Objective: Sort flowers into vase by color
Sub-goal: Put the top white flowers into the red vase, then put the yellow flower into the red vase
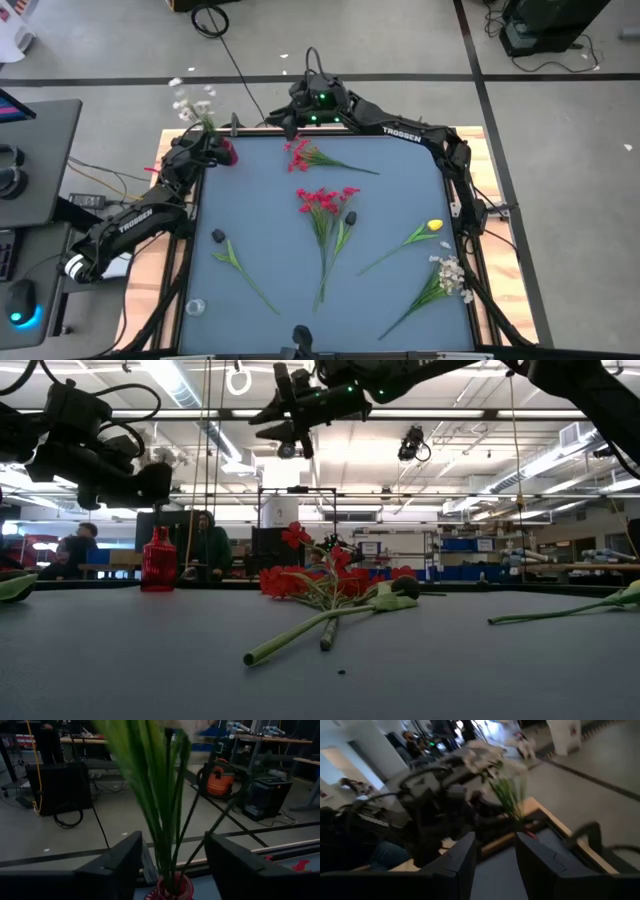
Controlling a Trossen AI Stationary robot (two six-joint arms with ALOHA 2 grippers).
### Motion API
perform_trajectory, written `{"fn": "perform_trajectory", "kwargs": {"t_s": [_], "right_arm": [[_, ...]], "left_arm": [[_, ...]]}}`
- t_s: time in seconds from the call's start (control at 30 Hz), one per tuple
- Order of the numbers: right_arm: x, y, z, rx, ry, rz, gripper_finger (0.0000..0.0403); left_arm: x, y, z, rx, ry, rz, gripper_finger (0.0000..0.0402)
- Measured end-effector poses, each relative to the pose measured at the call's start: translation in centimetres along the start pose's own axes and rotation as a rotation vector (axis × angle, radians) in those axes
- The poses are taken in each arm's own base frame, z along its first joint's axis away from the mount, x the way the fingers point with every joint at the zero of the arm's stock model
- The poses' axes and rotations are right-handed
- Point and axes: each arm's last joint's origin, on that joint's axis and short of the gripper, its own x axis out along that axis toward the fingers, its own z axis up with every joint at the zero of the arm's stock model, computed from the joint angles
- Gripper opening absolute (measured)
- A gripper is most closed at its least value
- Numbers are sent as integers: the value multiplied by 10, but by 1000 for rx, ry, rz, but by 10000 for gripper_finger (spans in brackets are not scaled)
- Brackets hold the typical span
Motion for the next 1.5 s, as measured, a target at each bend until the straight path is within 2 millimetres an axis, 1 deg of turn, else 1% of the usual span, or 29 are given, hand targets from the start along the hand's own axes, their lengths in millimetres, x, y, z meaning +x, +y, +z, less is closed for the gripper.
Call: {"fn": "perform_trajectory", "kwargs": {"t_s": [0.13, 0.27, 0.5, 0.7, 0.87, 1.03, 1.13, 1.23, 1.37, 1.5], "right_arm": [[-2, -7, -5, 25, 52, -49, 146], [-2, -8, -7, 34, 75, -64, 146], [-2, -9, -6, 40, 71, -63, 146], [-3, -10, -9, 50, 100, -89, 146], [-3, -13, -15, 16, 149, -121, 146], [-3, -14, -9, -10, 91, -124, 146], [-6, -21, -2, 10, 49, -130, 146], [-9, -28, 0, 47, 51, -146, 146], [-19, -36, -3, 162, 128, -206, 146], [-29, -46, -17, 254, 295, -307, 146]], "left_arm": [[1, -1, 2, 1, 58, 6, 255], [1, -1, 6, 22, 131, 21, 267], [0, -2, 11, 37, 201, 29, 268], [-2, -3, 19, 36, 270, 28, 268], [-4, -3, 15, 37, 329, -12, 268], [-5, -3, 11, 18, 374, -17, 268], [-6, -3, 10, -5, 394, -33, 268], [-6, -4, 8, -30, 413, -53, 269], [-6, -4, 8, -46, 422, -73, 286], [-7, -5, 10, -54, 436, -71, 312]]}}
